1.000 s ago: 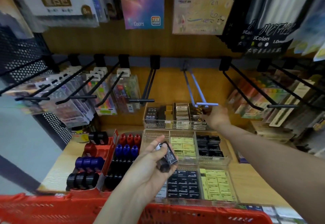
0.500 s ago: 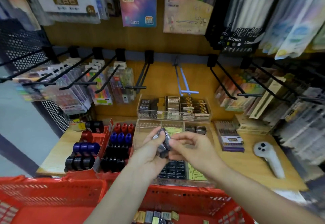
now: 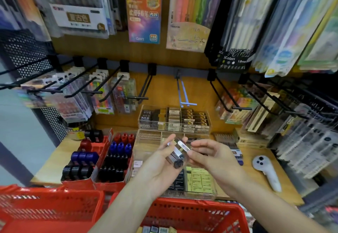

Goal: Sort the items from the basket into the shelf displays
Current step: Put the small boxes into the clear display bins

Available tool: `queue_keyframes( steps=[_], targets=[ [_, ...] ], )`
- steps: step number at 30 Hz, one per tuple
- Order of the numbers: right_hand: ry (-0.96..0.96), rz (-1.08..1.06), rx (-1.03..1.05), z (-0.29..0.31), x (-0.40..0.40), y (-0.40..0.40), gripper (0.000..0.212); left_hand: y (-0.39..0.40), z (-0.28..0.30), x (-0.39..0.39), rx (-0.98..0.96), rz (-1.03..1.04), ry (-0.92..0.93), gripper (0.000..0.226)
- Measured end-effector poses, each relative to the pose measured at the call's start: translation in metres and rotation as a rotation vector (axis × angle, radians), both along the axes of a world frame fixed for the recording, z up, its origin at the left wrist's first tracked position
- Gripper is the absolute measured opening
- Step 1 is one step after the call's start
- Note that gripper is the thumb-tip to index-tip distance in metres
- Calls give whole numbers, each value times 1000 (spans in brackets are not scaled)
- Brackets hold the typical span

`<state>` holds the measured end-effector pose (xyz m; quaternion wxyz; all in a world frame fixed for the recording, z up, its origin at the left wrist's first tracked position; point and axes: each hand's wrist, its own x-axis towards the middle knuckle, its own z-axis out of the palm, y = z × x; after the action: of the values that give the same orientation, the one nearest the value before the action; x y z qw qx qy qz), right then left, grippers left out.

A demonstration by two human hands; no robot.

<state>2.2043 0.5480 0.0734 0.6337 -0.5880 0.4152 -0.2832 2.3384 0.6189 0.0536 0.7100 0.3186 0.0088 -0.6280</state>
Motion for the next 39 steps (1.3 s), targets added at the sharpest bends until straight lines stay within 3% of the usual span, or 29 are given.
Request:
queue_keyframes(
  steps=[3, 9, 13, 18, 22, 27, 32, 36, 39],
  targets=[
    [152, 17, -433, -3, -8, -1, 31, 4, 1, 5, 47, 2, 43, 35],
    [66, 57, -556, -4, -15, -12, 39, 5, -4, 3, 116, -87, -194, 44],
    [93, 69, -592, -10, -13, -16, 37, 0, -6, 2, 106, -96, -388, 29],
    [327, 138, -1088, -12, -12, -19, 26, -4, -11, 0, 123, -90, -483, 18],
    [534, 218, -1394, -19, 6, -36, 28, -10, -16, 5, 169, -17, -389, 26],
    [748, 140, -1128, -25, 40, -110, 31, -10, -28, 32, 249, 29, -79, 33],
    [1049, 69, -919, -42, 68, -192, 25, -7, -37, 53, 212, 29, -60, 34],
    [1149, 78, -903, -59, 83, -223, 28, -10, -39, 58, 193, 9, -66, 30],
    [1079, -1, -901, -72, 92, -232, 22, -12, -43, 54, 199, -15, -26, 25]
  ],
)
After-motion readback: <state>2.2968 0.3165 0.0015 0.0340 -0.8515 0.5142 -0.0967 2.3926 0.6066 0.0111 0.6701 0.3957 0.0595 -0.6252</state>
